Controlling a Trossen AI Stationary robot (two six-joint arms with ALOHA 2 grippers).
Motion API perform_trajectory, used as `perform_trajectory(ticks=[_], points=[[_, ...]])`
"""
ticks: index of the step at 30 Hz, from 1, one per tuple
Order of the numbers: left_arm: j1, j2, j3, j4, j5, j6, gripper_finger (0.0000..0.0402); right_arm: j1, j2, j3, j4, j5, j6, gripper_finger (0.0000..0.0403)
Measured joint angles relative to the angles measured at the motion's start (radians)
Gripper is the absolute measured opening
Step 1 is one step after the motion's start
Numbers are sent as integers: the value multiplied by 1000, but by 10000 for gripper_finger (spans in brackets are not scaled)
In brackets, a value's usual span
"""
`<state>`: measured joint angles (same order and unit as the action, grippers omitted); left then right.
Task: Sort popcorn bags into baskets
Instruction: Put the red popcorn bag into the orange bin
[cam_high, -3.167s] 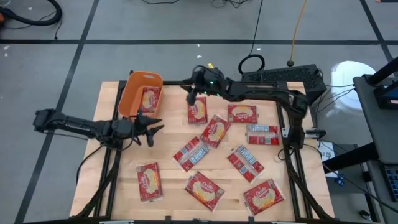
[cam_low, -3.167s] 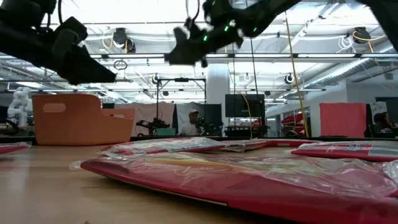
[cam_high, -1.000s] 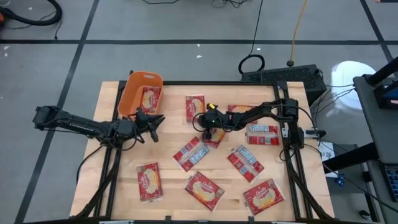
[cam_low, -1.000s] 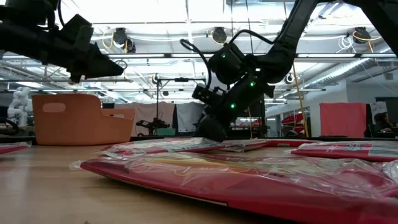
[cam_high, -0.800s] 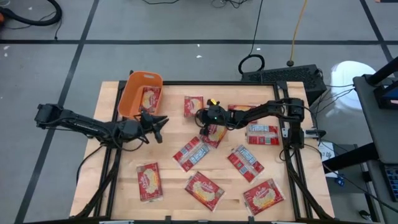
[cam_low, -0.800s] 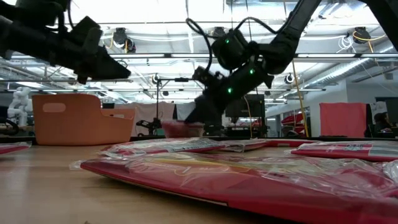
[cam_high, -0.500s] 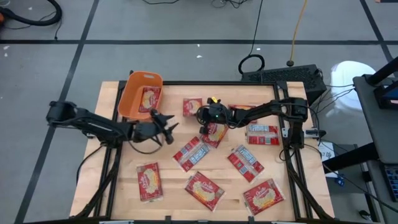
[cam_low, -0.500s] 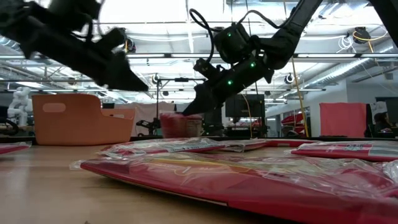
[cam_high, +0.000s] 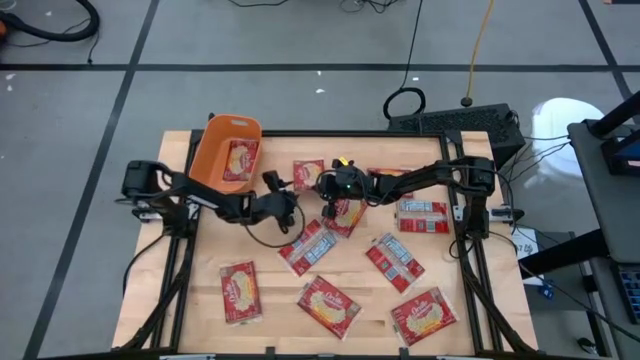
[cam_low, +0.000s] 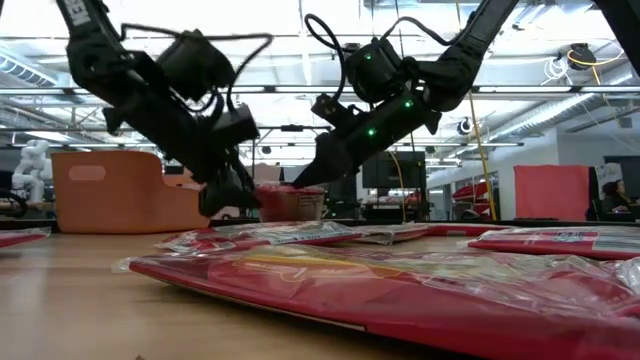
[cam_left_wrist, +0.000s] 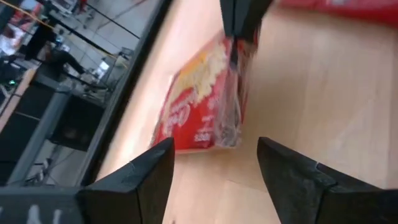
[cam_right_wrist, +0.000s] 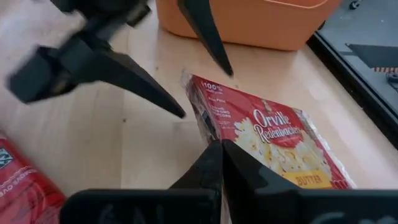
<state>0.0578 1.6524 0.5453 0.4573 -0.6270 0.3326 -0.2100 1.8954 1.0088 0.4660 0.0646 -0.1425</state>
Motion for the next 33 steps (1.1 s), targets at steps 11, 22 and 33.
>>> perform_trajectory(ticks=[11, 22, 33], points=[[53, 33, 0, 117, 156, 138, 76, 0, -2, 0, 5, -118, 26, 0], [-14, -50, 0, 144, 151, 298, 50, 48, -241, 0, -184, -15, -27, 91], [-106, -271, 0, 126, 148, 467, 27, 127, -505, -417, 133, 122, -233, 210]])
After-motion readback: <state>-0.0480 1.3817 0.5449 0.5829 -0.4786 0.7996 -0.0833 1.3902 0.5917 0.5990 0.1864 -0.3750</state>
